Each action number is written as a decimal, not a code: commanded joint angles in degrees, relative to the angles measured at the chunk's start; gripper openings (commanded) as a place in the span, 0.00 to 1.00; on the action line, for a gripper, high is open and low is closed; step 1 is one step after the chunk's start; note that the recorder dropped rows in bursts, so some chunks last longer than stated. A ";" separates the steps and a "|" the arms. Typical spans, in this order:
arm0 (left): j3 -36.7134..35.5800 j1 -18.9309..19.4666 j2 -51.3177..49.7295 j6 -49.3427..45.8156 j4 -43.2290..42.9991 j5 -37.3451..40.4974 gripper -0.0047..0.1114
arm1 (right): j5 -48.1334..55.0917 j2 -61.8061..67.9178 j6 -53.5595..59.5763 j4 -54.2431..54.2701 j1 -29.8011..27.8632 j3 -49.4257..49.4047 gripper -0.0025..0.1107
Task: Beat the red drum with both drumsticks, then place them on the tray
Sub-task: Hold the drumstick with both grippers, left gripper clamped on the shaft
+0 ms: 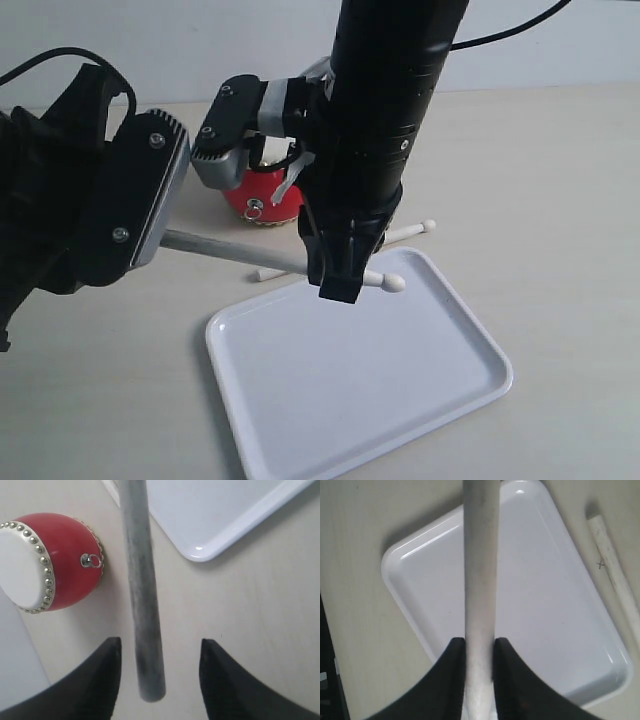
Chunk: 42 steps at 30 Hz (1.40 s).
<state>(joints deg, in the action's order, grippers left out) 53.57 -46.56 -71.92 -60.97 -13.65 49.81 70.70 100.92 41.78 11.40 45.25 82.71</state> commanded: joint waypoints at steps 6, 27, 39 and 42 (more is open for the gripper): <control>-0.09 -0.41 -0.76 -0.01 1.83 -0.44 0.46 | -0.73 -0.20 0.03 6.16 0.10 0.53 0.02; -0.09 -0.41 -0.86 -0.01 1.83 -0.55 0.46 | -0.73 -0.20 -3.63 6.63 0.10 0.53 0.02; -0.09 -0.41 -3.71 -0.01 1.18 -0.44 0.46 | -0.73 -0.20 -5.07 6.63 0.10 0.53 0.02; -0.09 -0.41 -3.70 -0.01 1.05 -0.44 0.46 | -0.73 -0.20 -5.07 6.63 0.10 0.53 0.02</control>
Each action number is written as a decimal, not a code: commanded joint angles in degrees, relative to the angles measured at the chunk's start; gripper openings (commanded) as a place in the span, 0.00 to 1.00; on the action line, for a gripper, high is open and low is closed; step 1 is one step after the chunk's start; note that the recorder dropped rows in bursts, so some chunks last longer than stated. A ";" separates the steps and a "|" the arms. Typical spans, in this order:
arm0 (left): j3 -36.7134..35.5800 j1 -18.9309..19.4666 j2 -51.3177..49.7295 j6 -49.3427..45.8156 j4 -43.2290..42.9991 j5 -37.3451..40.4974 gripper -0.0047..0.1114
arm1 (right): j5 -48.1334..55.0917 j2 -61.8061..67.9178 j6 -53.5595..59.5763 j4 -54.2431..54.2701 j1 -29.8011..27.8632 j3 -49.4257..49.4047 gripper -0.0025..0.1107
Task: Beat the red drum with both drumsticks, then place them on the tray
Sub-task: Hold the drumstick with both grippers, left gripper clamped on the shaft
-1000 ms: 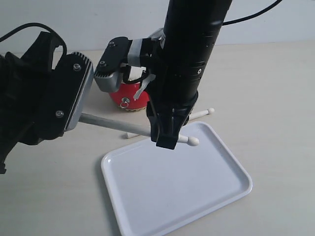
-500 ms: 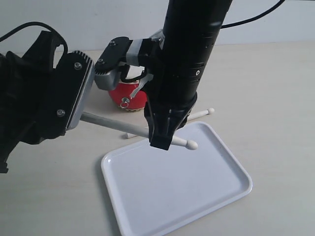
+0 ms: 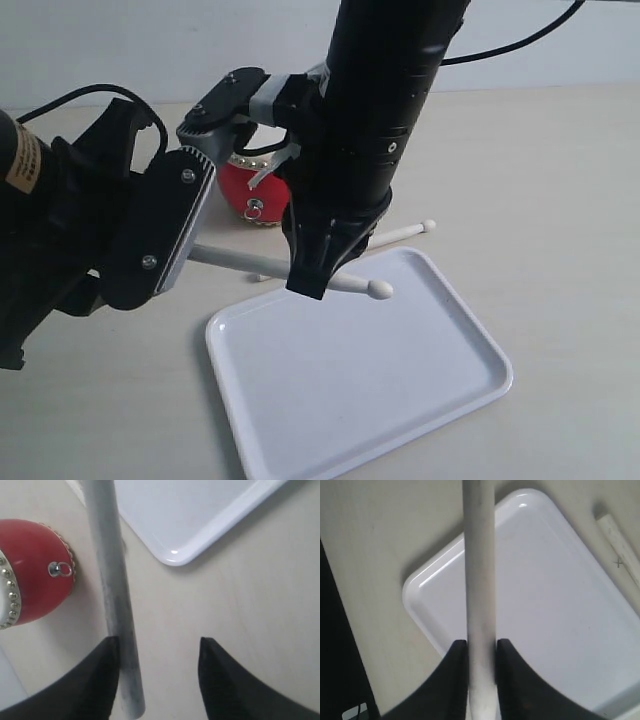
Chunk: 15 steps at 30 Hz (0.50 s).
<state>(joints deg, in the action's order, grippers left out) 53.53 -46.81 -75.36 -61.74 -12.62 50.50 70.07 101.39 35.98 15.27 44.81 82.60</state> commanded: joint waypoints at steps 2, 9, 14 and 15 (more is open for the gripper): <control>-0.05 -0.16 -0.25 0.76 -0.23 -1.14 0.46 | -0.10 -0.67 0.73 2.75 0.55 0.64 0.02; -0.05 -0.16 -0.25 3.57 -0.63 -1.00 0.46 | -0.10 -0.67 0.22 2.75 0.55 0.64 0.02; -0.05 -0.16 -0.25 3.56 -1.31 -1.00 0.32 | -0.10 -0.67 0.22 2.75 0.55 0.64 0.02; -0.05 -0.16 -0.25 3.97 -1.82 -1.00 0.28 | -0.10 -0.67 0.22 2.75 0.55 0.64 0.02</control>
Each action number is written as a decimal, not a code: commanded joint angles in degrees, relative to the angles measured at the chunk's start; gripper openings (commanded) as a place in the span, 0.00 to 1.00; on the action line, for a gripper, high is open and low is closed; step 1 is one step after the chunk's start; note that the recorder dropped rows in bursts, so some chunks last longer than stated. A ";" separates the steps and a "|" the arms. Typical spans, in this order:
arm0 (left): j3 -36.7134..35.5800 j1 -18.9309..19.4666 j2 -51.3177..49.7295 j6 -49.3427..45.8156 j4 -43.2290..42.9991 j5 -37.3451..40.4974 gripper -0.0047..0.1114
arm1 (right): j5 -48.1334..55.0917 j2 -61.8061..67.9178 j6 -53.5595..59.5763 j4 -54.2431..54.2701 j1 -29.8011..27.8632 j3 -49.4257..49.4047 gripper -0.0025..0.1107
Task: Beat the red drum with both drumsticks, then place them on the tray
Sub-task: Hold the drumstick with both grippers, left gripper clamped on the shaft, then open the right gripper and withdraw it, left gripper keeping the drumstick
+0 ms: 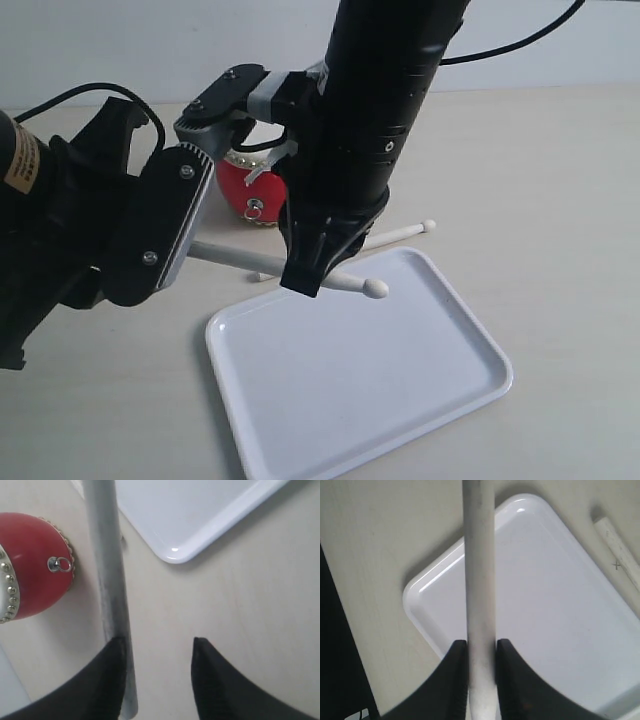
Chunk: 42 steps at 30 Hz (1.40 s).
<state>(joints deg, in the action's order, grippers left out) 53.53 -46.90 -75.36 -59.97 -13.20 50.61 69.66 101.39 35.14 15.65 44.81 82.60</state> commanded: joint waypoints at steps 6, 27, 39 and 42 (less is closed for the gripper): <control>-0.05 -0.07 -0.25 5.13 -1.33 -1.40 0.48 | 0.30 -0.67 1.06 2.37 0.55 0.64 0.02; -0.05 0.13 4.60 10.95 -8.90 -1.90 0.48 | 0.30 -2.27 2.22 6.29 0.55 0.64 0.02; -0.05 2.37 4.72 12.42 -8.90 -4.71 0.49 | 0.30 -2.35 2.45 6.89 0.55 0.64 0.02; -0.05 2.37 4.72 12.42 -8.90 -4.95 0.49 | 0.30 -2.77 3.10 7.75 0.55 0.64 0.02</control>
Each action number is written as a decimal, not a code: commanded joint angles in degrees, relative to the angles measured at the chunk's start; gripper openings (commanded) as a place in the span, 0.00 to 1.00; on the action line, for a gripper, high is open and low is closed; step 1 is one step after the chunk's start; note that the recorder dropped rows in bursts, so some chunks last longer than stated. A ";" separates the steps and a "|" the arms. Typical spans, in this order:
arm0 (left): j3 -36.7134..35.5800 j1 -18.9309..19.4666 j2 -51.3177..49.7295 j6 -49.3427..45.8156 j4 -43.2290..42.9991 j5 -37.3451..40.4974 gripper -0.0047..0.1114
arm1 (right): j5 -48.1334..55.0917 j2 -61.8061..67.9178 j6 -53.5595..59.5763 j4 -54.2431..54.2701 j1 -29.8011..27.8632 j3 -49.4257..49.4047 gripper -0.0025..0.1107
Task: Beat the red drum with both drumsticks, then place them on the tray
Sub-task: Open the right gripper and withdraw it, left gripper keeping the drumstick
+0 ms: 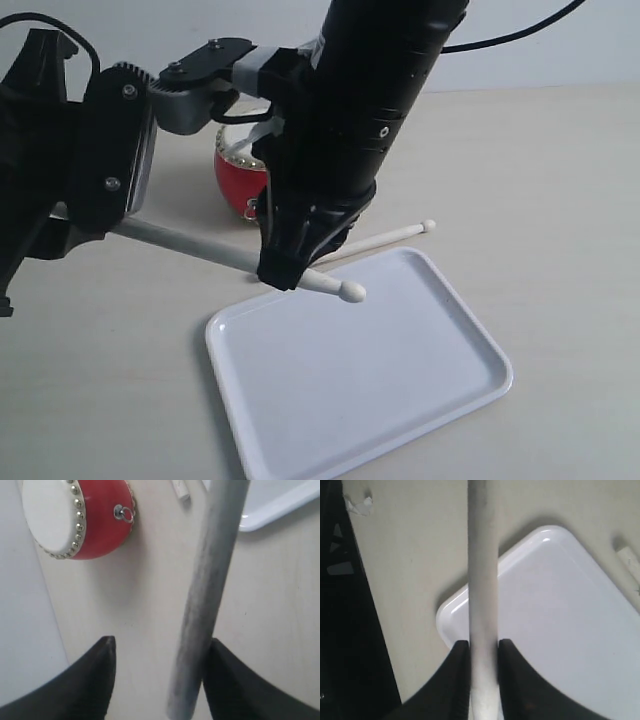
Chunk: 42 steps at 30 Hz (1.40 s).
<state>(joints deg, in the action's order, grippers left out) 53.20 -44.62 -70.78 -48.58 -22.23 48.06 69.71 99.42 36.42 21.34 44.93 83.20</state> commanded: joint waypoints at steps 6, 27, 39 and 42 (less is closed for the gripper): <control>-2.07 0.09 0.13 1.04 0.99 -2.39 0.49 | 0.25 -1.50 1.82 2.09 0.43 0.04 0.02; -3.34 0.09 0.34 -0.63 1.80 -1.40 0.07 | 0.25 -0.58 1.84 1.98 0.43 0.04 0.02; -3.34 0.09 0.34 2.89 1.90 1.57 0.04 | 0.25 -0.15 -2.43 -0.15 0.43 0.04 0.34; -3.34 0.09 0.34 2.89 1.79 2.65 0.04 | 0.25 -0.54 -3.98 -2.37 0.43 0.04 0.45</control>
<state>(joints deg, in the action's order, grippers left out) 49.72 -44.62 -70.78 -46.66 -20.68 49.76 69.81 99.36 33.62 20.25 45.22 83.20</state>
